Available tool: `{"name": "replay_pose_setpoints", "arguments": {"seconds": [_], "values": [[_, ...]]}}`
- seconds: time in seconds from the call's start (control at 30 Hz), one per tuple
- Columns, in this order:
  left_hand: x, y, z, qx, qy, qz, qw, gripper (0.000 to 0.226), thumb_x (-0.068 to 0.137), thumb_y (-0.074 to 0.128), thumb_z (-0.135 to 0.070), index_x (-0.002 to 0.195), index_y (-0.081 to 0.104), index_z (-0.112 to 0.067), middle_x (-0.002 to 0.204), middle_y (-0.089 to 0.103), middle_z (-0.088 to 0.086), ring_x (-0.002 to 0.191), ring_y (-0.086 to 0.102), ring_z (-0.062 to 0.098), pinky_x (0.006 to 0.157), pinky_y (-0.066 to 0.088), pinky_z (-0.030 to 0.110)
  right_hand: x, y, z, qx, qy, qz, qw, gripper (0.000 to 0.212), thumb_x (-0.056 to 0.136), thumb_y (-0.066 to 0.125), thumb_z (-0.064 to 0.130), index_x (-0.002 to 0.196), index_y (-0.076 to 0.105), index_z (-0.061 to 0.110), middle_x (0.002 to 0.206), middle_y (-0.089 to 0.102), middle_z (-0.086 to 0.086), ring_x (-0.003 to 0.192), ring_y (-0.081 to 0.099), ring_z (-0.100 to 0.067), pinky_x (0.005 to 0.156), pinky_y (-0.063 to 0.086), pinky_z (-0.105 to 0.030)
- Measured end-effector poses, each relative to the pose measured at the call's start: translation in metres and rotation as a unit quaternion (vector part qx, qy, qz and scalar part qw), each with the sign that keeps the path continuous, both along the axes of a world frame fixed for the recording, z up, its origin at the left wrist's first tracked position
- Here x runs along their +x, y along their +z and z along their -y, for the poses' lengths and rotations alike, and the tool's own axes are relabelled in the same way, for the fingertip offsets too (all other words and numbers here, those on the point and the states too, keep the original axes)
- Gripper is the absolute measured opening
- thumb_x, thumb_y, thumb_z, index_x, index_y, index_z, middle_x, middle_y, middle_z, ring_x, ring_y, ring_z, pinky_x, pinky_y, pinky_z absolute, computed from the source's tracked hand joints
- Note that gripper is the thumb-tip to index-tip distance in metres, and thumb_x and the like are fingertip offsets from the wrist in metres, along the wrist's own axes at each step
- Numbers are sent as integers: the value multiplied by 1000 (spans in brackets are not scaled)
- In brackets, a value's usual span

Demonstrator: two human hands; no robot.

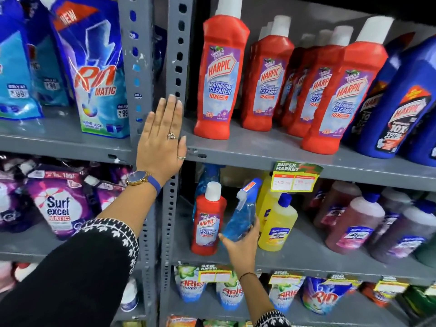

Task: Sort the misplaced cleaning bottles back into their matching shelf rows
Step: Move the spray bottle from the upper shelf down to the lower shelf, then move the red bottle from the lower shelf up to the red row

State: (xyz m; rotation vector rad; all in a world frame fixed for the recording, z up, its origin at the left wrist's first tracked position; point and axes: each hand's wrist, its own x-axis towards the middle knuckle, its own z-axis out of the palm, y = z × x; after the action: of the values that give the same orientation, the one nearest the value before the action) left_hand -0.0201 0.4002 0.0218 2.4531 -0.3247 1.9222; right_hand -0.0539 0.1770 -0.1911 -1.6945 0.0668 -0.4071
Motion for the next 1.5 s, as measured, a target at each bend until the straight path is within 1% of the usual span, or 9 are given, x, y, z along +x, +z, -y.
{"name": "replay_pose_setpoints", "arguments": {"seconds": [0.13,0.27,0.6,0.87,0.97,1.03,1.23,1.4,1.5], "values": [[-1,1,0,-2,0,-3,1000,62,92,39,-20,147,19,1,151,27,20,141,17,31,119,0,33,19,-1,5,-1,4,-4,1000,105,57,89,2,137,28,33,127,42,24,117,47,7,102,41,-23],[0,0,0,-1,3,-9,1000,61,93,38,-20,147,18,0,152,27,20,141,17,30,119,2,34,28,-15,4,-9,-4,-24,1000,108,58,89,2,142,25,23,131,42,9,124,44,-11,107,39,-34],[-1,0,1,-2,17,-18,1000,63,92,41,-19,147,17,-1,152,27,20,141,17,30,118,4,35,34,-26,5,-21,-8,-54,998,110,62,87,2,146,19,25,144,37,-2,131,40,-15,109,39,-37],[-3,1,1,-5,15,-19,1000,63,91,41,-18,147,17,0,152,27,20,141,17,30,118,2,34,22,-21,4,-46,-10,-51,998,109,70,82,2,150,10,14,143,25,8,128,22,2,100,19,1],[-3,1,1,-5,15,-20,1000,63,91,41,-18,147,18,0,152,27,21,141,17,30,119,3,34,5,-21,-3,-51,-84,-22,995,89,78,75,5,147,20,14,147,30,-2,131,26,-4,115,28,-30],[-2,1,1,-5,15,-17,1000,62,92,41,-19,147,18,0,151,28,21,141,18,30,118,4,35,-8,-21,-17,-59,-130,14,990,70,82,71,6,140,32,10,139,39,-9,127,38,-16,109,38,-46],[-2,1,1,-6,8,-8,1000,62,91,42,-17,146,20,1,150,29,21,140,19,31,118,5,35,-20,8,-78,7,-54,17,998,81,75,81,13,139,31,8,133,38,-6,114,44,-2,100,34,-6],[-2,1,1,-5,9,-11,1000,62,92,40,-18,146,18,-1,150,29,21,140,19,31,118,5,35,-2,18,-104,-69,-123,-48,989,104,63,87,34,144,25,11,144,33,-14,134,31,-29,108,31,-46],[-2,1,0,-4,6,-7,1000,62,91,41,-18,146,19,0,150,30,22,140,20,31,118,4,34,5,15,-107,-93,-134,-73,984,110,62,88,33,147,20,14,145,33,-15,133,33,-33,104,34,-52]]}}
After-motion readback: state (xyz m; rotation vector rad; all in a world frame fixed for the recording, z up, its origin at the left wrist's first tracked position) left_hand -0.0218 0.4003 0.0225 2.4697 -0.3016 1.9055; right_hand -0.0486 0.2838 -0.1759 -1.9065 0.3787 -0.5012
